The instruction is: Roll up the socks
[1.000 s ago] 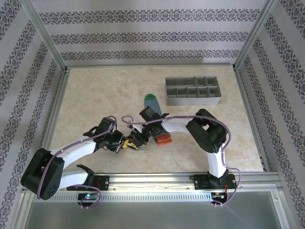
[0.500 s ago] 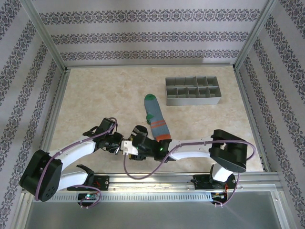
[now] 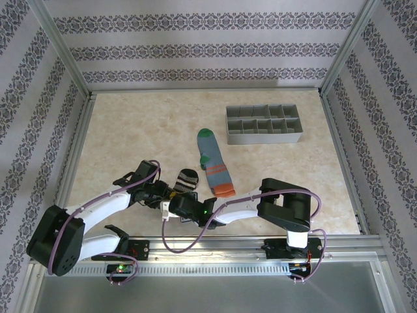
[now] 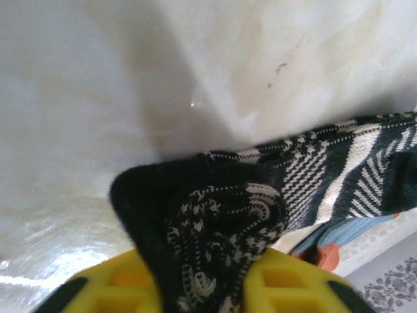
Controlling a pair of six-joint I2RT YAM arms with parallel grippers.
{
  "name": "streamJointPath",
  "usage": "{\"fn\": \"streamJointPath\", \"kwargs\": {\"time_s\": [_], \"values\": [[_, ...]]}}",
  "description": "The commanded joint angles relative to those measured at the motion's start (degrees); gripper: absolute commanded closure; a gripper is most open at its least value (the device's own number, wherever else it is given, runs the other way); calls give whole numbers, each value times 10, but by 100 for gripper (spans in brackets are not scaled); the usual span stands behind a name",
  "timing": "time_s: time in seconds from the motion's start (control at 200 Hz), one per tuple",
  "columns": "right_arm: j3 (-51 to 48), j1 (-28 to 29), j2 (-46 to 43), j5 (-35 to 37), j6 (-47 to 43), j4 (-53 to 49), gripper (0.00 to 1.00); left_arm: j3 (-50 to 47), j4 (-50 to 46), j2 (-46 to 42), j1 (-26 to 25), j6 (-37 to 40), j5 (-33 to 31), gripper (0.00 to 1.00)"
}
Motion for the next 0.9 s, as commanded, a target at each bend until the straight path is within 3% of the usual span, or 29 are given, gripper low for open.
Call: {"fn": "streamJointPath", "kwargs": {"time_s": [0.0, 0.1, 0.205, 0.48, 0.894], "values": [[5, -23, -5, -33, 53, -57, 100, 10, -105, -40, -2, -14, -23, 53], [-19, -46, -20, -121, 101, -73, 100, 18, -127, -74, 17, -18, -25, 34], [-41, -80, -27, -232, 150, -78, 100, 17, -140, -92, 39, -14, -13, 26], [-68, -155, -21, -391, 202, -58, 100, 11, -145, -116, 58, -4, -9, 25], [-78, -265, 33, -580, 270, -45, 100, 30, -2, -45, 30, 24, 27, 29]]}}
